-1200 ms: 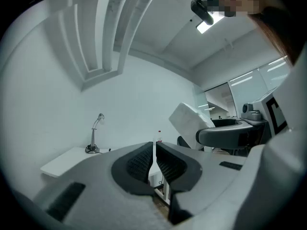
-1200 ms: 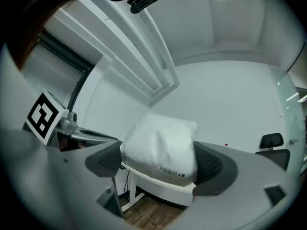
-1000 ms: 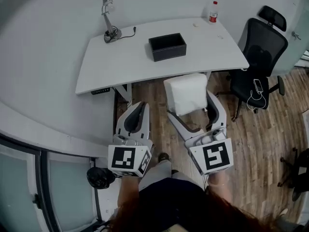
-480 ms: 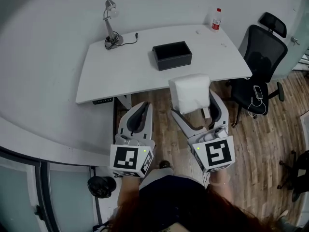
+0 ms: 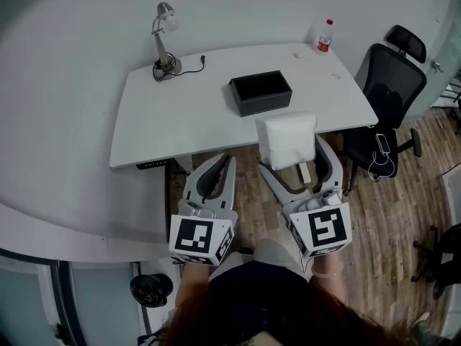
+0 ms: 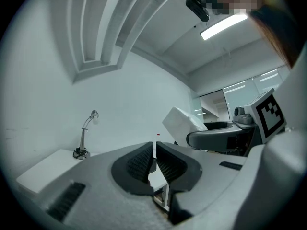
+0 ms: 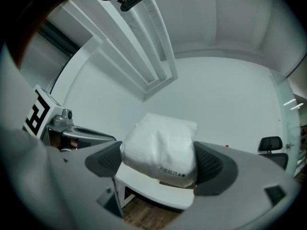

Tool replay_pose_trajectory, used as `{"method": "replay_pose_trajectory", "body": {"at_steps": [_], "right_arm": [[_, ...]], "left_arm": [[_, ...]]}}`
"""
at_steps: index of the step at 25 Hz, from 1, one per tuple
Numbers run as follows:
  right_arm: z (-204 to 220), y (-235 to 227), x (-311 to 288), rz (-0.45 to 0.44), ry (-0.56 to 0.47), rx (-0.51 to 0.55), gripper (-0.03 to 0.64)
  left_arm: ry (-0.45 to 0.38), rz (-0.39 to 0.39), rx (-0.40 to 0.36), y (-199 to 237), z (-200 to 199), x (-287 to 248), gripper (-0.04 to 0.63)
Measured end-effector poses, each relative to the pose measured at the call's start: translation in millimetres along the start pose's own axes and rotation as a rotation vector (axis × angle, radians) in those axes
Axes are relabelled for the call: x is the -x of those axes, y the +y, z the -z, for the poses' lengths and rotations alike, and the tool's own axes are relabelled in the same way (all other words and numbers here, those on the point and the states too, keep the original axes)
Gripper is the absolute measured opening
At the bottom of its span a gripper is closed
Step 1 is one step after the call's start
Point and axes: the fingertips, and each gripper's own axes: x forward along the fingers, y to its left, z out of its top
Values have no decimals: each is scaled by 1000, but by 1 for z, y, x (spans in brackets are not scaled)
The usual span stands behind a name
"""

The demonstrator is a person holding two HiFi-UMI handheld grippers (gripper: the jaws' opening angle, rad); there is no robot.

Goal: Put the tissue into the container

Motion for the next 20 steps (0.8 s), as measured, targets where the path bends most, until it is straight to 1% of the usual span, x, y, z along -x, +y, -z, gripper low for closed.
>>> {"method": "replay_pose_trajectory", "body": {"at_steps": [9, 15, 20], "right_arm": [[16, -19, -37, 24, 34, 8, 446], [29, -41, -70, 21, 42, 5, 446], [37, -56, -102, 3, 54, 18, 446]], "left_arm": [[21, 19, 21, 18, 14, -32, 41], [14, -13, 16, 39, 17, -65, 41], [18, -17, 17, 53, 18, -98, 41]]}}
